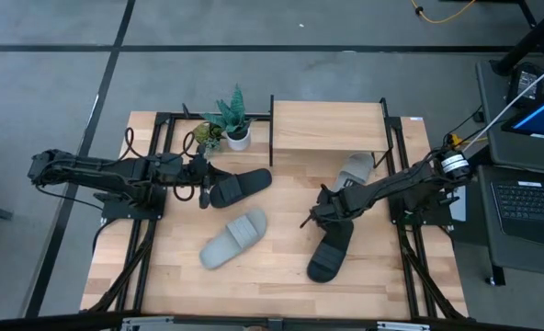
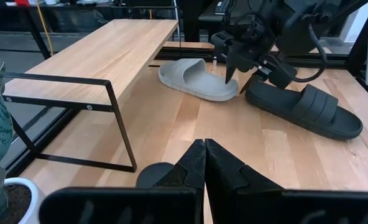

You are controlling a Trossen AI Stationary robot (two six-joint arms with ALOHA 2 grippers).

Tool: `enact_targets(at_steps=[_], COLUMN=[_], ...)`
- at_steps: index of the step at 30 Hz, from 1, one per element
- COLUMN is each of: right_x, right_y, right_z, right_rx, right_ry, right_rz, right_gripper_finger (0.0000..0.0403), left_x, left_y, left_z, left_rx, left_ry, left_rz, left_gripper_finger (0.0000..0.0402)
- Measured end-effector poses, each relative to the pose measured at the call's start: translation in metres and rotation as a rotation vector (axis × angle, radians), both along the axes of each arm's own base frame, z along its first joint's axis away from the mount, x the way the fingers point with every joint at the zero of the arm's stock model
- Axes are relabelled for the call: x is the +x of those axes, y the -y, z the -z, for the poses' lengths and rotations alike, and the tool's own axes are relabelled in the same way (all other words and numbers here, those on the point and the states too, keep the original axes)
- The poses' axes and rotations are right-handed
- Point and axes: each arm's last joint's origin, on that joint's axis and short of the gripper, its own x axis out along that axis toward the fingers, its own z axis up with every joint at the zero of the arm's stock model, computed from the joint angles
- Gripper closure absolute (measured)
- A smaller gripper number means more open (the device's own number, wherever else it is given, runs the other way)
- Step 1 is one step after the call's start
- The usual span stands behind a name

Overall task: Pick and place slides into the shelf
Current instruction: Put the right gray slipper on the shelf

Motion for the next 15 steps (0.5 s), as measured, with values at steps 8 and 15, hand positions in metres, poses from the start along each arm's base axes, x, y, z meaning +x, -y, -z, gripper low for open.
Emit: enact_targets(at_steps=[8,15], right_x=[0.0017,0.0018], right_y=[0.0078,0.0088], right_z=[-0.0001,0.0003], right_rx=[-0.019,0.028], right_ry=[0.005,-0.006], right_rz=[0.024,0.033], right_gripper_finger=[0.0204,0.0204], left_x=[-0.0011,-0.0011], left_y=[0.0,0.0001], left_z=[0.0034,0.0035], left_rx=[-0.001,0.0], left_ry=[-0.037,-0.038], left_rz=[0.0,0.001], left_gripper_finger=[0.0401,0.0401])
